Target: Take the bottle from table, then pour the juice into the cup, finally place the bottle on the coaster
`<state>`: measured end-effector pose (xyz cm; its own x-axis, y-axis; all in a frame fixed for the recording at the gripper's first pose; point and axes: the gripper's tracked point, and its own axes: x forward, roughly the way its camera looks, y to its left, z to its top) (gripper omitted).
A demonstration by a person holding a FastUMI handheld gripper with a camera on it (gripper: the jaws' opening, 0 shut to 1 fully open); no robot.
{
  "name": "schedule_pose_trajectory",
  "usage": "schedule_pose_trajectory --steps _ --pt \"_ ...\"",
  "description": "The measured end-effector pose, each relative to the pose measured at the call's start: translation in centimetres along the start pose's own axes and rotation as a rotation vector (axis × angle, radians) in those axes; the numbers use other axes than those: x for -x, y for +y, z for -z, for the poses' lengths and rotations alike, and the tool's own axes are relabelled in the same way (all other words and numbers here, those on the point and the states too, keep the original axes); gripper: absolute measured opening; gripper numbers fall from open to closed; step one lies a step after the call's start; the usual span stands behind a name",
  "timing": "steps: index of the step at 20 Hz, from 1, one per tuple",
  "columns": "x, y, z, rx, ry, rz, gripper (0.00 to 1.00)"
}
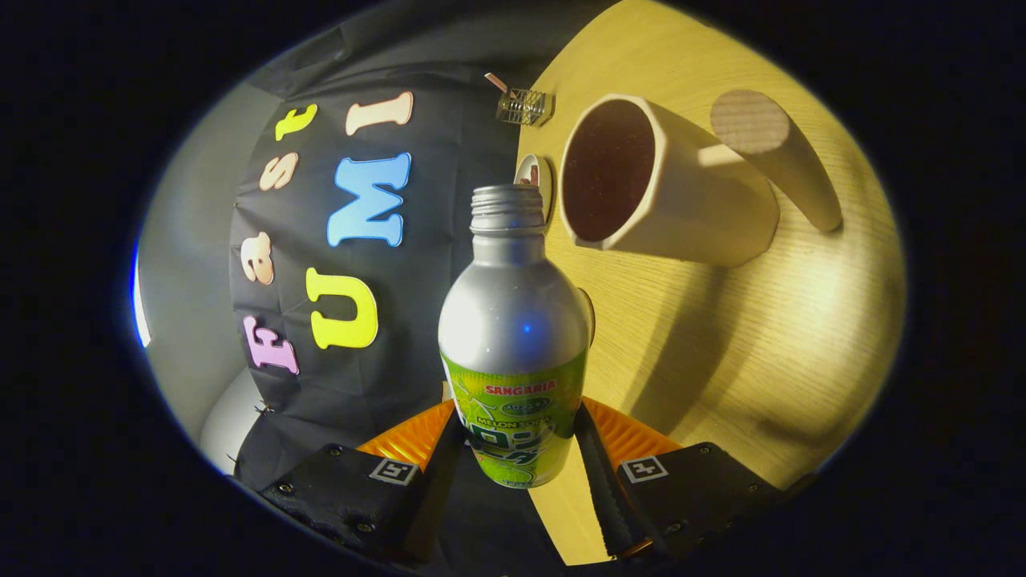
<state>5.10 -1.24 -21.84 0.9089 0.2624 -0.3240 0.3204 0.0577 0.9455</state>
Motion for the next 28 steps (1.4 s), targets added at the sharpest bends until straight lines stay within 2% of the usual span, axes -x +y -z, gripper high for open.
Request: schedule_pose_trajectory --steps 13,28 --pt "-0.3 1.2 0.3 -0.215 -0.001 -0.016 0.77" --pt "-0.8 2.3 -0.5 -0.359 -0.012 -0.033 0.77"
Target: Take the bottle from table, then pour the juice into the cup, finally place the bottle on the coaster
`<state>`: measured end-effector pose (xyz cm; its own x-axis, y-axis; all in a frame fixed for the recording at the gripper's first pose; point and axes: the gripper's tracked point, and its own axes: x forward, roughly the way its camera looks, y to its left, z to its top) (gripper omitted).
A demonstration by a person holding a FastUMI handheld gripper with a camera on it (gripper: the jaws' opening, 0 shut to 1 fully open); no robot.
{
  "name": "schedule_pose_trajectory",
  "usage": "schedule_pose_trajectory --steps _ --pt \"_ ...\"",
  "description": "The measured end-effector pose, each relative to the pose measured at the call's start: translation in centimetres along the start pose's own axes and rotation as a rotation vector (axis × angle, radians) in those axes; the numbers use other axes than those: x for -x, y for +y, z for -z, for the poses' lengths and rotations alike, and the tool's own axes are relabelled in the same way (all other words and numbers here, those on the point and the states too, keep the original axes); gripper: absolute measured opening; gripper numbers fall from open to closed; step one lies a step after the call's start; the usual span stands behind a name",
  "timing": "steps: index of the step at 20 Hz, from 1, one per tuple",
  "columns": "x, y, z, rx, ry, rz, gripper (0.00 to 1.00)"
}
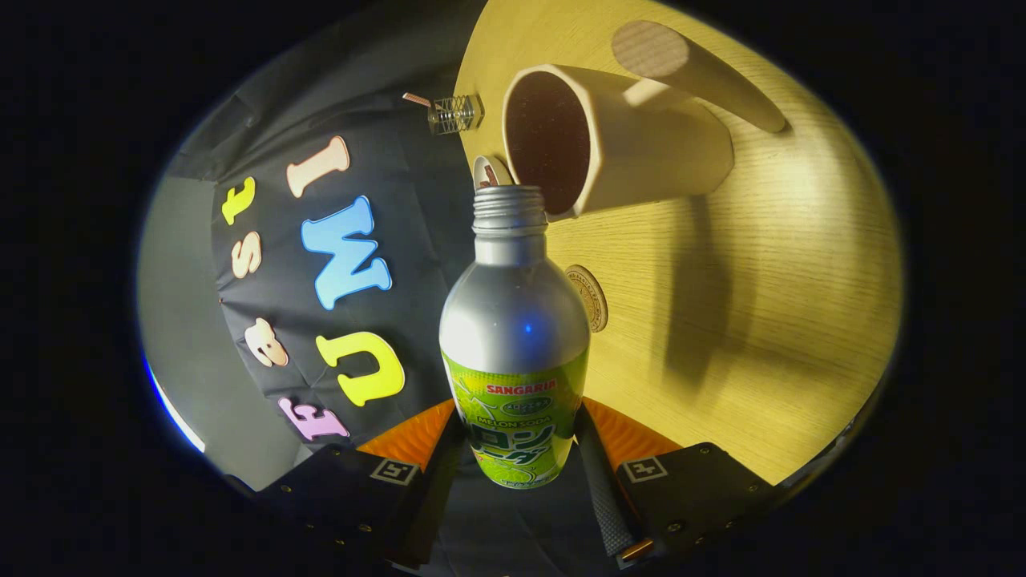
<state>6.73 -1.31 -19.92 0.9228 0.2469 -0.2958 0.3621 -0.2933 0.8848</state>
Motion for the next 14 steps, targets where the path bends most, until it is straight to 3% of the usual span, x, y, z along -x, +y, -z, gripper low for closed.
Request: schedule_pose_trajectory --steps 14 --pt "-0.36 0.84 0.86 -0.095 0.028 0.006 0.77"
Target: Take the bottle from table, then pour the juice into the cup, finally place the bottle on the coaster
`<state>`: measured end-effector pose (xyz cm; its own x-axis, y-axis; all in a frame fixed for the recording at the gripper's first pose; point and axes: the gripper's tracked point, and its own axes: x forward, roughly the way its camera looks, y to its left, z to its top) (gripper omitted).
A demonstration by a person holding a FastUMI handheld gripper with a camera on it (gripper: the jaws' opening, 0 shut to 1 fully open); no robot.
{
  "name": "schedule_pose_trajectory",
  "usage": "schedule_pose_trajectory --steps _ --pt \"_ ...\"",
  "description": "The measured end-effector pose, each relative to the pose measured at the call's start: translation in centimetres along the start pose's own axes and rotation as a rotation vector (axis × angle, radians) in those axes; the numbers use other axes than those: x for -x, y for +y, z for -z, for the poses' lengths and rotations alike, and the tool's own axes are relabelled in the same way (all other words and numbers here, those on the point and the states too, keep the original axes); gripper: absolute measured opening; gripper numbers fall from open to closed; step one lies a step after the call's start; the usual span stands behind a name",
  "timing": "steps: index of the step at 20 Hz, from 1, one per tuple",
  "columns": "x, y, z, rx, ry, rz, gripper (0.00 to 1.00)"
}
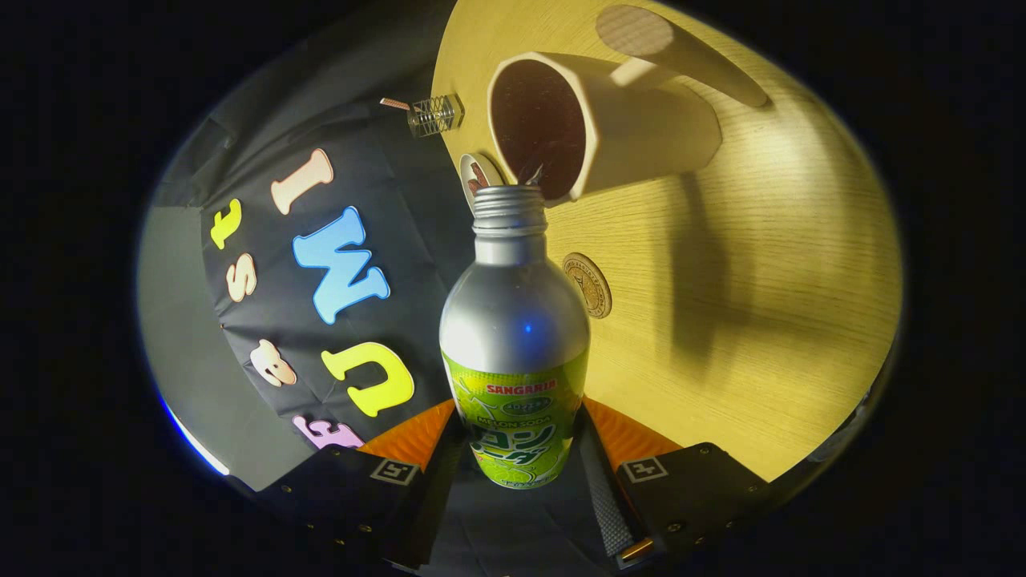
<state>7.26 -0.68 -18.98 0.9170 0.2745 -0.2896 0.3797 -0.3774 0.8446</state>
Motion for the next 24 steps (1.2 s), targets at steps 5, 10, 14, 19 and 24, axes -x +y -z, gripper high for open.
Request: schedule_pose_trajectory --steps 5,10,14,19,24 --pt "0.1 0.5 0.0 -0.025 0.005 -0.001 0.77" --pt "0.2 1.3 -0.2 -0.054 -0.003 -0.01 0.77" --pt "0.3 2.0 -0.3 -0.097 -0.004 -0.026 0.77" --pt "0.5 2.7 -0.2 -0.13 -0.003 -0.036 0.77" --pt "0.5 3.6 0.1 -0.168 -0.005 -0.033 0.77"
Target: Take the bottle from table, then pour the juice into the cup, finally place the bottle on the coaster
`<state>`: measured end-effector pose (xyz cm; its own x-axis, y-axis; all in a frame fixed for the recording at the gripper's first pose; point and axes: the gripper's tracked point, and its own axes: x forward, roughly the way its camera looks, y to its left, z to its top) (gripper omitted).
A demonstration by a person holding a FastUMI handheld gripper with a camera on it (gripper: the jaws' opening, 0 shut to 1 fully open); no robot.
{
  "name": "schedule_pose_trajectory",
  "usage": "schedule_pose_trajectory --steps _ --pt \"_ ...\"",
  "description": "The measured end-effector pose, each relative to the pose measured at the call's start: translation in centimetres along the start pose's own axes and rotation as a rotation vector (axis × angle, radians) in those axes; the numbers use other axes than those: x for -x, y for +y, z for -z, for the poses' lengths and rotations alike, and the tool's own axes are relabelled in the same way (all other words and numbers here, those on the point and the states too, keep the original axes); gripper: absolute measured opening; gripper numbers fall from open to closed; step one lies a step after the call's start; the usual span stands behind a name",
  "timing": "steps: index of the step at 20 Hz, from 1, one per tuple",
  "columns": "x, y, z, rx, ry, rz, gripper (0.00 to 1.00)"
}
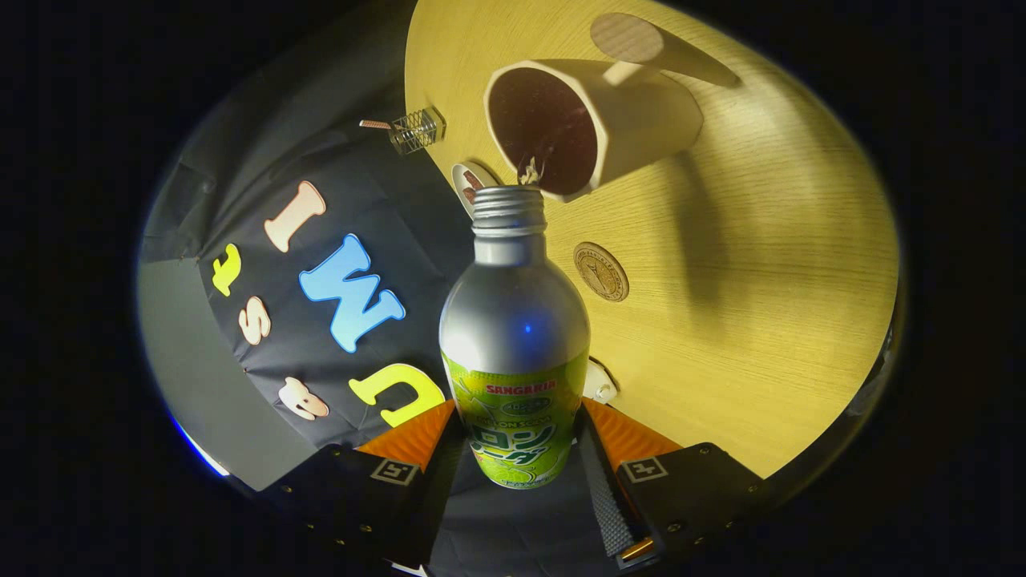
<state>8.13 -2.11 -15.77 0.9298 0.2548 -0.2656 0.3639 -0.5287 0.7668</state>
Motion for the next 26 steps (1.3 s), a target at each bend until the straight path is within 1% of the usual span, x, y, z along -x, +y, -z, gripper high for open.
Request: schedule_pose_trajectory --steps 3,10,16,21,26 --pt "0.1 0.6 0.5 -0.031 0.002 -0.009 0.77" --pt "0.1 1.6 0.1 -0.06 -0.003 -0.014 0.77" --pt "0.2 1.4 -0.3 -0.051 -0.017 -0.008 0.77" --pt "0.0 -0.4 -1.4 0.035 -0.045 0.033 0.77" --pt "0.3 -3.0 -3.0 0.184 -0.086 0.085 0.77"
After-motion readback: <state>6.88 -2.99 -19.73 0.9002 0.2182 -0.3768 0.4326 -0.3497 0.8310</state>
